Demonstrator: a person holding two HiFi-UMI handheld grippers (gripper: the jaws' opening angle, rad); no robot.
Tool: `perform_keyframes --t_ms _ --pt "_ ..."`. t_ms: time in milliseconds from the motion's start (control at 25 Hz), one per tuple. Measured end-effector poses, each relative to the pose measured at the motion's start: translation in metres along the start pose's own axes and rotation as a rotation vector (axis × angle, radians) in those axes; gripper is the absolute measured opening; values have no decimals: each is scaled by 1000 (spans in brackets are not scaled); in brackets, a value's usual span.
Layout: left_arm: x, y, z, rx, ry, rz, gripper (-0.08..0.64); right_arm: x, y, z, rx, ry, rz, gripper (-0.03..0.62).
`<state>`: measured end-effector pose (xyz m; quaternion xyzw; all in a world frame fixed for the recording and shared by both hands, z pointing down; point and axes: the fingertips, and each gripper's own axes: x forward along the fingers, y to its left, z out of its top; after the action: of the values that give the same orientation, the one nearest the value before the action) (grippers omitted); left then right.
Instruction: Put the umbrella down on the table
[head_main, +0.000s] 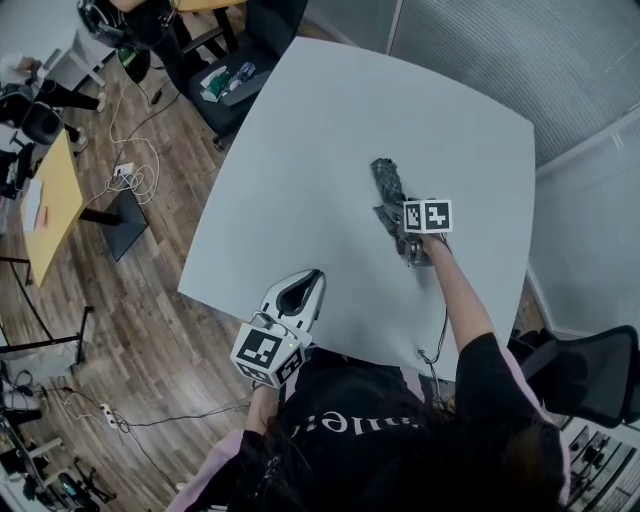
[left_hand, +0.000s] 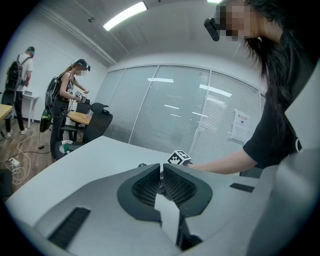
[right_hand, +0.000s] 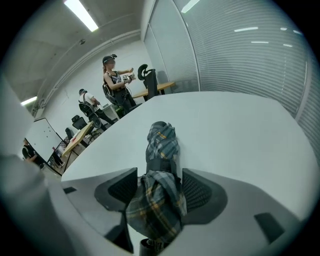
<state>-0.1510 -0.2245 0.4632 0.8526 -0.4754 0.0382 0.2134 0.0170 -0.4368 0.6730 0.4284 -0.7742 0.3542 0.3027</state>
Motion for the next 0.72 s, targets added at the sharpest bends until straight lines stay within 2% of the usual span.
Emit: perform_keyframes --t_ms 240,440,720 --pt "-3 -6 3 18 -11 -37 34 -49 15 10 -29 -127 8 267" --pt "-6 -12 8 30 -10 -83 34 -93 50 11 -15 -226 82 242" --pt "-13 -23 4 47 9 -165 34 -158 99 -15 28 -345 130 215"
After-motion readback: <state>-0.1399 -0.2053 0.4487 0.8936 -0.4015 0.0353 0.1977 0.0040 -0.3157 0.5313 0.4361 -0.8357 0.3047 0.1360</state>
